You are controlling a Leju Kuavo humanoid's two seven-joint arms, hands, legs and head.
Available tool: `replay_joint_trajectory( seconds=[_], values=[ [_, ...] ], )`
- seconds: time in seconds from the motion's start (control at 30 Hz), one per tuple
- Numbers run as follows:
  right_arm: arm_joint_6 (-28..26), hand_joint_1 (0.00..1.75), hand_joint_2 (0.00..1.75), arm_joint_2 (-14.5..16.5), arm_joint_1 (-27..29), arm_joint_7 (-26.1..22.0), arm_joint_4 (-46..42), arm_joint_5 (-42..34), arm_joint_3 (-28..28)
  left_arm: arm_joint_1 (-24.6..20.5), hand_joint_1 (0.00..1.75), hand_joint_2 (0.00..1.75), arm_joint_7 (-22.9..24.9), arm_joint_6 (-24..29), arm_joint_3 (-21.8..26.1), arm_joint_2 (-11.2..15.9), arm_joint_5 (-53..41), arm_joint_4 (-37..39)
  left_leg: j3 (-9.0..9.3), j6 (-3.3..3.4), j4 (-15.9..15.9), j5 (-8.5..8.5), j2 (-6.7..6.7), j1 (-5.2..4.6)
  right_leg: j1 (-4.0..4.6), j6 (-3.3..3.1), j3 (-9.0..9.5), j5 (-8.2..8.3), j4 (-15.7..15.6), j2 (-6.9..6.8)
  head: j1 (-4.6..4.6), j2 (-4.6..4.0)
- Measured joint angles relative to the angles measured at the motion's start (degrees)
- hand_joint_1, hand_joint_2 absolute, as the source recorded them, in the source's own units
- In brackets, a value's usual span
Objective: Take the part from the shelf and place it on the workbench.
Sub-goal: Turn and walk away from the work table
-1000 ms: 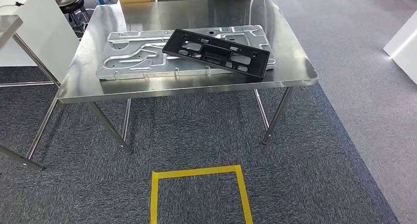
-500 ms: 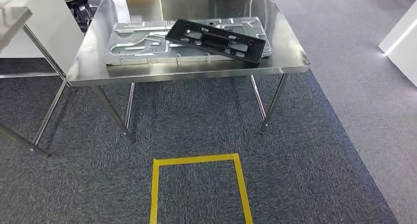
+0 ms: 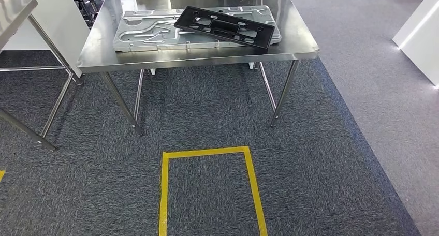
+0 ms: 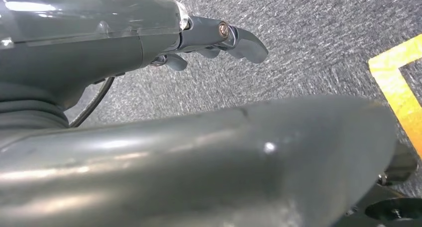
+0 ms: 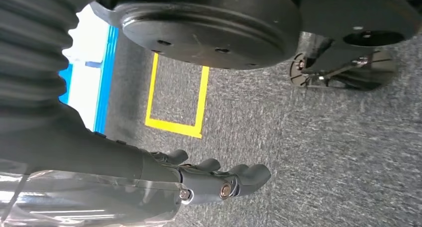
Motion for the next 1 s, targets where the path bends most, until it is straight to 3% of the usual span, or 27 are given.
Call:
replay_joint_trajectory(
  seconds=[0.03,0.07,0.1,0.13,0.2,0.23,0.27,0.3,0.37,0.43,0.47,0.5,0.57,0.63,0.7,0.73,0.77,0.8,0.83,0.9,0.93,1.0],
  values=[
    [0.0,0.0,1.75,0.1,0.0,0.0,0.1,0.2,0.2,0.0,0.0,0.0,0.0,0.0,0.0,0.0,0.1,0.0,-0.27,-0.31,0.1,0.23,-0.03,0.12,-0.05,-0.43,-0.54,0.58,0.1,-0.06,0.01,0.0],
    [0.0,0.0,1.75,0.2,-0.1,0.0,0.2,0.4,0.4,0.1,0.0,0.0,0.0,0.0,0.0,0.0,0.1,0.0,-0.76,-0.63,0.7,-0.66,-0.17,0.21,-0.14,-0.96,-1.26,1.28,0.1,-0.12,0.01,0.0],
    [-0.1,0.0,1.75,0.2,-0.2,-0.1,0.2,0.6,0.5,0.2,0.0,0.0,0.0,0.0,0.0,0.0,0.2,0.0,-1.42,-0.94,2.3,-2.61,-0.32,0.3,-0.26,-1.38,-2.09,2.08,0.0,-0.18,0.01,0.0],
    [-0.1,0.0,1.75,0.3,-0.4,-0.2,0.3,0.8,0.7,0.3,0.0,0.0,0.0,0.1,0.0,0.0,0.2,0.0,-2.23,-1.22,4.9,-5.58,-0.47,0.49,-0.31,-1.67,-3.02,2.87,0.0,-0.24,0.01,0.0],
    [-0.1,0.0,1.75,0.3,-0.7,-0.5,0.3,1.0,1.0,0.5,0.0,0.0,-0.1,0.1,0.0,0.0,0.2,0.0,-3.65,-1.78,12.1,-11.27,-0.57,0.74,-0.22,-1.85,-5.0,4.42,0.1,-0.26,-0.01,0.0],
    [-0.1,0.0,1.75,0.3,-0.8,-0.7,0.3,1.2,1.2,0.5,0.0,0.0,-0.2,0.1,0.0,0.0,0.3,0.0,-3.86,-1.98,15.3,-12.37,-0.57,0.86,-0.19,-1.8,-6.01,5.17,0.2,-0.28,-0.01,0.0],
    [-0.1,0.0,1.31,0.3,-1.0,-0.8,0.3,1.3,1.3,0.5,0.0,0.0,-0.3,0.1,0.0,0.0,0.3,0.0,-3.42,-2.12,17.1,-12.01,-0.56,0.97,-0.19,-1.69,-7.04,5.87,0.4,-0.31,-0.01,0.0],
    [-0.1,0.0,0.87,0.3,-1.2,-0.9,0.3,1.5,1.4,0.5,0.0,0.0,-0.3,0.1,0.0,0.0,0.4,0.0,-2.03,-2.2,16.9,-10.46,-0.56,1.07,-0.23,-1.54,-8.14,6.5,0.7,-0.33,-0.01,0.0],
    [-0.1,0.0,0.0,0.3,-1.4,-1.0,0.3,1.8,1.8,0.4,0.0,0.0,-0.5,0.2,0.0,0.0,0.6,0.0,3.77,-2.13,10.7,-7.6,-0.6,1.22,-0.31,-1.11,-10.11,7.56,1.5,-0.33,-0.01,0.0],
    [-0.1,0.0,0.0,0.3,-1.2,-1.2,0.3,2.3,2.2,0.3,0.0,0.0,-0.7,0.2,0.0,0.0,0.8,0.0,10.33,-1.65,1.3,-8.44,-0.69,1.14,-0.19,-0.53,-11.34,8.44,2.4,-0.33,-0.01,0.0],
    [-0.1,0.0,0.0,0.3,-1.1,-1.2,0.3,2.6,2.4,0.2,0.0,0.0,-0.7,0.2,0.0,-0.1,0.9,0.0,12.08,-1.3,-1.6,-9.44,-0.73,1.02,-0.14,-0.21,-11.63,8.86,2.5,-0.38,-0.01,0.0],
    [-0.1,0.0,0.0,0.3,-0.9,-1.3,0.3,2.8,2.5,0.2,0.0,0.0,-0.8,0.2,0.0,-0.1,0.9,0.0,12.6,-0.89,-3.0,-9.93,-0.75,0.89,-0.13,0.15,-11.81,9.32,2.5,-0.42,-0.01,0.0],
    [-0.1,0.0,0.0,0.2,-0.5,-1.5,0.3,2.8,2.8,0.4,0.0,0.0,-1.5,0.4,0.1,-0.2,1.0,0.0,11.86,0.09,-3.2,-9.34,-0.61,0.94,-0.33,0.89,-12.23,9.33,2.8,-0.39,0.0,0.0],
    [-0.1,0.0,0.0,0.2,-0.2,-1.9,0.3,2.8,3.0,0.4,0.0,0.87,-2.6,0.8,0.1,-0.2,1.2,0.0,10.81,0.98,-3.3,-8.19,-0.4,1.05,-0.56,1.52,-13.53,5.59,6.1,-0.19,0.0,0.0],
    [-0.1,0.0,0.0,0.2,0.0,-2.3,0.3,2.8,3.1,0.4,0.0,1.75,-3.2,1.0,0.1,-0.3,1.1,0.0,9.49,1.28,-3.2,-7.16,-0.3,0.95,-0.7,2.0,-15.61,0.1,13.2,-0.09,0.0,0.0],
    [0.0,0.0,0.0,0.2,0.1,-2.4,0.3,2.8,3.1,0.4,0.0,1.75,-3.2,1.0,0.1,-0.3,1.0,0.0,8.81,1.26,-3.1,-6.7,-0.27,0.9,-0.74,2.18,-16.37,-1.3,16.7,-0.08,0.0,0.0],
    [0.0,0.0,0.0,0.2,0.2,-2.5,0.3,2.8,3.2,0.5,0.0,1.75,-2.9,1.0,0.1,-0.3,1.0,0.0,8.16,1.21,-3.0,-6.29,-0.24,0.86,-0.8,2.27,-16.46,-1.44,18.8,-0.09,0.0,0.0],
    [0.0,0.0,0.44,0.2,0.2,-2.7,0.3,2.8,3.3,0.5,0.0,1.75,-2.5,1.0,0.1,-0.3,1.0,0.0,7.54,1.14,-2.8,-5.95,-0.22,0.83,-0.85,2.27,-15.5,-0.52,18.8,-0.09,-0.01,0.0],
    [-0.1,0.0,0.87,0.2,0.3,-2.8,0.3,2.8,3.3,0.6,0.0,1.75,-2.2,1.0,0.1,-0.3,0.9,0.0,7.05,1.04,-2.5,-5.7,-0.24,0.82,-0.87,2.16,-13.3,0.92,16.3,-0.09,-0.01,0.0],
    [-0.3,0.0,1.75,0.1,0.4,-3.1,0.3,2.9,3.4,0.6,0.0,1.75,-1.8,1.1,0.1,-0.4,0.8,0.0,6.25,0.75,-1.9,-5.41,-0.29,0.73,-0.76,1.64,-7.24,2.75,7.4,-0.09,0.0,0.0],
    [-0.5,0.0,1.75,0.1,0.6,-3.3,0.3,2.7,3.6,0.6,0.0,1.75,-1.7,1.1,-0.1,-0.4,0.9,0.0,5.95,0.5,-1.6,-5.27,-0.3,0.64,-0.63,1.28,-5.16,2.95,3.9,-0.08,0.0,0.0],
    [-0.7,0.0,1.75,-0.1,1.1,-3.7,0.3,1.7,4.6,0.6,0.0,1.75,-1.6,1.0,-1.0,-0.3,2.0,0.0,5.47,-0.06,-1.3,-4.99,-0.29,0.51,-0.33,0.61,-4.05,2.61,1.4,-0.07,0.0,0.0]
  ],
)
